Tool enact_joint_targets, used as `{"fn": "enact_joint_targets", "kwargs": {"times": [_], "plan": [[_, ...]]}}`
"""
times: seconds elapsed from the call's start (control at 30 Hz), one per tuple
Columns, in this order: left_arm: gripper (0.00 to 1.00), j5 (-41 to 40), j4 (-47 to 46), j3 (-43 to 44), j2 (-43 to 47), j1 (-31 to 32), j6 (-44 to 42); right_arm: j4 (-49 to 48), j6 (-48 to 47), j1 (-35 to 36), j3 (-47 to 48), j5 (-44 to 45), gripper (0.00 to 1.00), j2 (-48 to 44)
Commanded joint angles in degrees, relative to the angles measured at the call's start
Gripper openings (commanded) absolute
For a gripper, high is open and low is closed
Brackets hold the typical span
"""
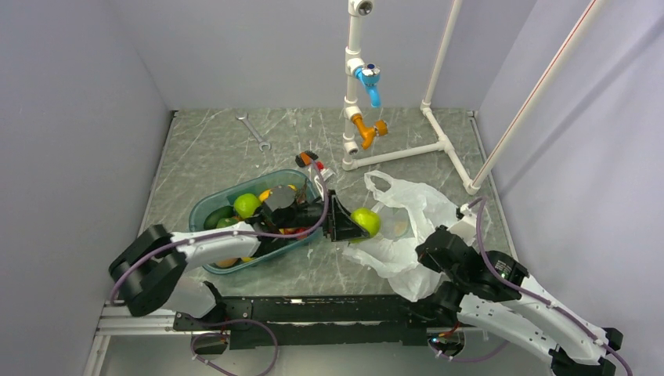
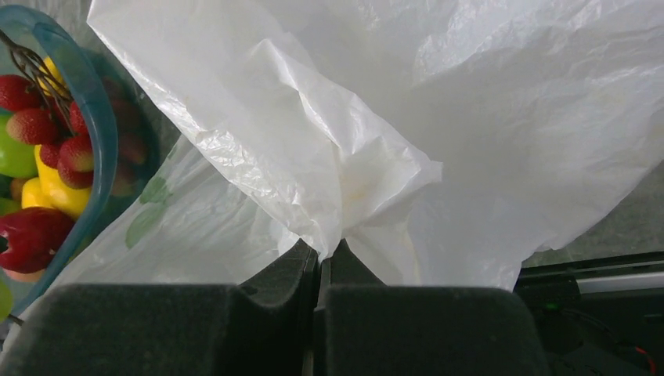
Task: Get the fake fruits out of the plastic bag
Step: Take out the fake fruit from the plastic bag, then place the fake fruit in the bin.
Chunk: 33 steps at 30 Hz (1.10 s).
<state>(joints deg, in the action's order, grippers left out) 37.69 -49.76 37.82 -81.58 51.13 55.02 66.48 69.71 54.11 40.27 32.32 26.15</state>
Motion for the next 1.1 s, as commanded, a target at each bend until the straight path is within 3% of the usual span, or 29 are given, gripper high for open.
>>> {"fn": "enact_joint_targets", "kwargs": {"times": [0.0, 0.13, 0.27, 0.4, 0.6, 0.83, 0.93, 1.03, 1.07], "plan": [[0.0, -6.2, 27.3, 4.4, 11.7, -1.1, -9.7, 0.4, 3.0, 0.2, 0.5, 2.4, 0.0, -1.0], [0.0, -32.4, 57.9, 9.8, 19.0, -1.3, -16.9, -1.5, 1.2, 0.2, -0.3, 1.6, 0.0, -4.3], [0.0, -53.2, 74.6, 11.5, 22.6, -1.8, -14.5, -3.3, -0.8, 0.2, -0.9, 0.7, 0.0, -5.3], [0.0, -57.4, 80.0, 11.6, 24.6, -2.5, -15.7, -2.6, -2.0, 0.2, 0.5, 0.8, 0.0, -3.3], [0.0, -70.1, 86.4, 11.3, 26.0, -3.1, -14.7, -4.0, -3.4, 0.2, 0.0, -0.2, 0.0, -2.3], [0.01, -78.5, 91.9, 14.5, 17.6, -7.2, -10.0, -4.3, -4.5, 0.2, 0.0, -1.1, 0.0, -4.2], [0.15, -79.3, 94.6, 17.0, 13.0, -9.4, -7.0, -3.7, -4.5, 0.2, 0.4, -1.4, 0.0, -5.0], [0.67, -78.4, 96.8, 19.7, 10.1, -10.0, -5.5, -5.2, -5.9, 0.2, -0.2, -3.0, 0.0, -6.0], [0.78, -78.1, 97.6, 20.4, 9.5, -10.0, -5.3, -5.5, -6.3, 0.2, -0.3, -3.3, 0.0, -6.3]]}}
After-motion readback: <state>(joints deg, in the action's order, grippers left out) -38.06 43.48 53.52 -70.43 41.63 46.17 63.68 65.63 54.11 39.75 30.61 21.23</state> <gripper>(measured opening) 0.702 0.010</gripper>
